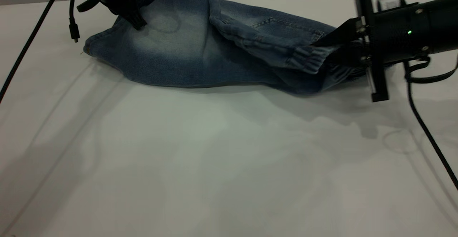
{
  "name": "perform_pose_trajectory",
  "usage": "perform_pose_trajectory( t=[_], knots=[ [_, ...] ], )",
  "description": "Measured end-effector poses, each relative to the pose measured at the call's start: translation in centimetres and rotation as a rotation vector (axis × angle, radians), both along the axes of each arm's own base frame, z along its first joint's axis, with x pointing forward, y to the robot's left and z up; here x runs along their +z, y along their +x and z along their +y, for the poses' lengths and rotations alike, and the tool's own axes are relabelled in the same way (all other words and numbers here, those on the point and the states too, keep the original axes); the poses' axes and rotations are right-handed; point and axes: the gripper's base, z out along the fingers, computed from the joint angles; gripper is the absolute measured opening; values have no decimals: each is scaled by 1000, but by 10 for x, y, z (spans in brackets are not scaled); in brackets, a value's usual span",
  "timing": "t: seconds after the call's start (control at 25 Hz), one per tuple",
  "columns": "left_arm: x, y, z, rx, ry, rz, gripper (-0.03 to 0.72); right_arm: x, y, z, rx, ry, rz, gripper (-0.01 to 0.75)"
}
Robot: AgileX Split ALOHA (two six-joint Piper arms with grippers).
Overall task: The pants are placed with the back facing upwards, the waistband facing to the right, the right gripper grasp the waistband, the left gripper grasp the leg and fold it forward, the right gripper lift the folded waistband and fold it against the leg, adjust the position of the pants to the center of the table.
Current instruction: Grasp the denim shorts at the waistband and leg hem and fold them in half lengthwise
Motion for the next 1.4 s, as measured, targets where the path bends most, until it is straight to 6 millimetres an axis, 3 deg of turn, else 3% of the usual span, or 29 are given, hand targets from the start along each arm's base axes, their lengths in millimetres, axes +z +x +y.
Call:
perform_pose_trajectory(
  t=[0.28,0.4,0.64,0.84,1.16,1.32,1.4],
  knots=[
    [0,0,-1,1,2,2,42,3,23,-48,-242,22,145,36],
    [0,0,0,1,3,2,42,6,36,-60,-311,1,156,36],
    [-1,-2,-2,7,28,16,42,7,44,-62,-380,10,237,36],
    [-1,-5,-14,-33,39,16,42,4,44,-64,-443,17,323,44],
    [-1,-6,-15,-35,46,19,49,3,45,-71,-446,-10,287,60],
    [-2,-6,-13,-24,58,28,78,2,45,-74,-437,-39,245,124],
    [-2,-6,-13,-24,58,28,122,3,45,-75,-433,-38,241,191]
  ],
)
